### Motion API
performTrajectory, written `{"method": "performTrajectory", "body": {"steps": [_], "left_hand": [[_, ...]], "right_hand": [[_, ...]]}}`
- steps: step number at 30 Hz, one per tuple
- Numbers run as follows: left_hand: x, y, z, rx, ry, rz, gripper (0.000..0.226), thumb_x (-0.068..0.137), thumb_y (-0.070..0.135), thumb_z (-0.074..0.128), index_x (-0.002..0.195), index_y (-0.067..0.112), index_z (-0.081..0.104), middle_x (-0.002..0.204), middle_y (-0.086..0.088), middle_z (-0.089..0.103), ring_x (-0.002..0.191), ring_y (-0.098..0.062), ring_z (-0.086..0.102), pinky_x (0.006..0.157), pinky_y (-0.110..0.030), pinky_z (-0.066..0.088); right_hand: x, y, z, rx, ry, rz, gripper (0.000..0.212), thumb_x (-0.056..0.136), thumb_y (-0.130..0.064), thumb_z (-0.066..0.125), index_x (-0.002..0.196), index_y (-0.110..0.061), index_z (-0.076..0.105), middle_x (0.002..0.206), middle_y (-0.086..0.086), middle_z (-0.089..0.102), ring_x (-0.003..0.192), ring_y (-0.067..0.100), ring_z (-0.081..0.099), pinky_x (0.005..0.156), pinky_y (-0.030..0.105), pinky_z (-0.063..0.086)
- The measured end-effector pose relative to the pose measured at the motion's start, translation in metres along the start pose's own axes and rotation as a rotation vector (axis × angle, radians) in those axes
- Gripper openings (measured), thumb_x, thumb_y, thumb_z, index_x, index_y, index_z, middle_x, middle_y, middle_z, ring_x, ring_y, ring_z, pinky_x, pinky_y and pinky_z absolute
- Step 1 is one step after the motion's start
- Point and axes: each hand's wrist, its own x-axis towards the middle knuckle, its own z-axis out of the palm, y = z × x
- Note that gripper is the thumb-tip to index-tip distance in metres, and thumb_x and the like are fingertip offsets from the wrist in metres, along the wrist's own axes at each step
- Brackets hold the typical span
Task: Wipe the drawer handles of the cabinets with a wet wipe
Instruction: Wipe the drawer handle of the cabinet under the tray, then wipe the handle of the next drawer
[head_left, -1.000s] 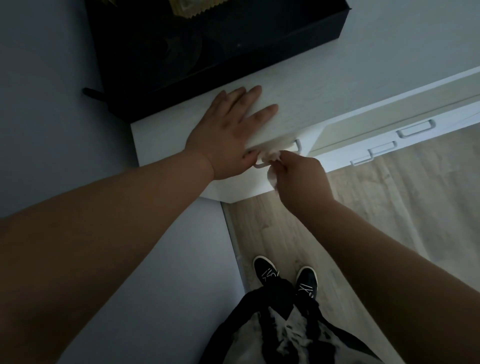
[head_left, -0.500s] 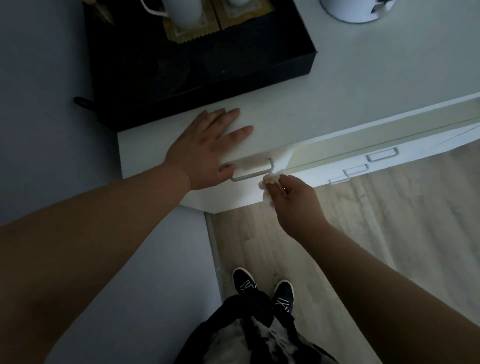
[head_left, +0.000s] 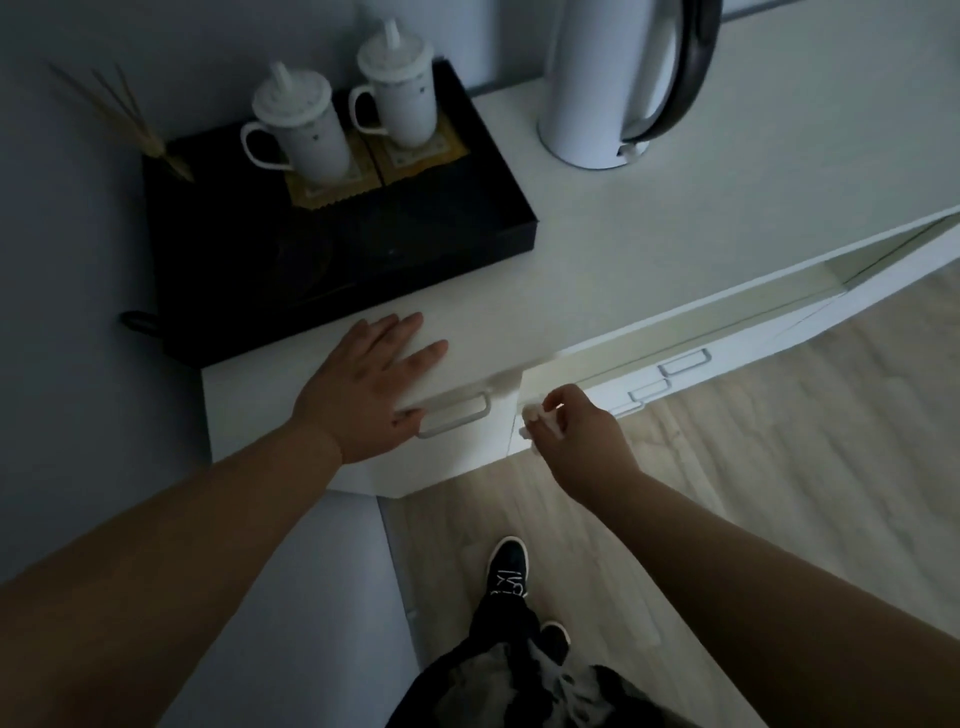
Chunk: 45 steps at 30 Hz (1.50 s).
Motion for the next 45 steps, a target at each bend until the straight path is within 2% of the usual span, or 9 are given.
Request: {"method": "performTrajectory", "body": {"steps": [6,10,14,17,20,22,25,29,45], "left_hand": [[0.002,0.027,-0.007,-0.104,-0.049,-0.186,0.084,0.084,0.054,0.047,0.163,0.039,0.021,0.172,-0.009,0.018,0.154,-0.038,0.025,0.127,-0.057,0.015],[0.029,0.086,-0.016,-0.314,-0.064,-0.394,0.082,0.084,0.062,0.047,0.161,0.041,0.027,0.172,-0.015,0.008,0.158,-0.037,0.006,0.127,-0.050,-0.011],[0.080,0.130,-0.034,-0.366,-0.090,-0.116,0.073,0.089,0.059,0.033,0.156,0.032,0.043,0.170,-0.002,0.027,0.157,-0.025,0.021,0.129,-0.043,0.009],[0.119,0.163,-0.046,-0.344,-0.037,0.074,0.051,0.092,0.048,0.053,0.134,0.025,0.069,0.146,-0.001,0.061,0.135,-0.024,0.056,0.113,-0.041,0.043],[0.155,0.199,-0.061,-0.329,-0.009,0.156,0.029,0.086,0.040,0.073,0.110,0.026,0.079,0.113,0.007,0.076,0.105,-0.018,0.071,0.090,-0.035,0.059],[0.176,0.228,-0.071,-0.311,-0.020,0.213,0.025,0.085,0.041,0.077,0.108,0.029,0.079,0.109,0.013,0.076,0.100,-0.014,0.072,0.087,-0.032,0.059],[0.209,0.278,-0.075,-0.286,-0.111,0.316,0.033,0.097,0.048,0.059,0.124,0.034,0.072,0.127,0.018,0.069,0.120,-0.010,0.063,0.105,-0.028,0.046],[0.252,0.364,-0.075,-0.312,-0.188,0.397,0.052,0.093,0.056,0.041,0.125,0.030,0.072,0.127,0.013,0.071,0.123,-0.016,0.062,0.105,-0.033,0.046],[0.351,0.752,-0.076,-0.244,-0.489,0.615,0.038,0.101,0.049,0.052,0.134,0.037,0.063,0.131,0.016,0.066,0.118,-0.006,0.062,0.096,-0.029,0.052]], "right_hand": [[-0.003,0.000,-0.053,-0.158,-0.030,0.033,0.023,0.096,-0.051,0.059,0.093,-0.029,0.054,0.078,-0.007,0.064,0.071,0.009,0.061,0.062,0.030,0.050],[-0.003,-0.004,-0.087,-0.145,0.028,0.064,0.023,0.096,-0.052,0.058,0.092,-0.030,0.054,0.080,-0.009,0.067,0.072,0.009,0.061,0.063,0.029,0.048],[-0.003,0.001,-0.120,-0.093,0.100,0.131,0.017,0.097,-0.046,0.060,0.093,-0.030,0.057,0.078,-0.012,0.066,0.070,0.005,0.061,0.059,0.025,0.047],[-0.013,0.018,-0.151,0.005,0.181,0.235,0.013,0.098,-0.043,0.059,0.093,-0.032,0.059,0.075,-0.018,0.066,0.069,0.001,0.061,0.055,0.020,0.043],[-0.024,0.044,-0.184,0.124,0.277,0.328,0.015,0.096,-0.044,0.061,0.088,-0.031,0.059,0.074,-0.015,0.067,0.068,0.005,0.063,0.057,0.024,0.050],[-0.034,0.066,-0.207,0.169,0.340,0.368,0.018,0.093,-0.048,0.062,0.085,-0.032,0.058,0.077,-0.013,0.070,0.068,0.010,0.065,0.059,0.030,0.054],[-0.054,0.105,-0.242,0.238,0.442,0.427,0.021,0.091,-0.053,0.064,0.085,-0.033,0.060,0.079,-0.009,0.071,0.067,0.012,0.066,0.053,0.029,0.050],[-0.094,0.170,-0.284,0.348,0.587,0.507,0.022,0.092,-0.050,0.068,0.084,-0.031,0.061,0.073,-0.009,0.070,0.066,0.011,0.065,0.058,0.032,0.053],[-0.262,0.430,-0.483,0.289,0.754,0.753,0.029,0.092,-0.056,0.063,0.089,-0.028,0.060,0.079,-0.006,0.066,0.072,0.013,0.062,0.060,0.030,0.047]]}}
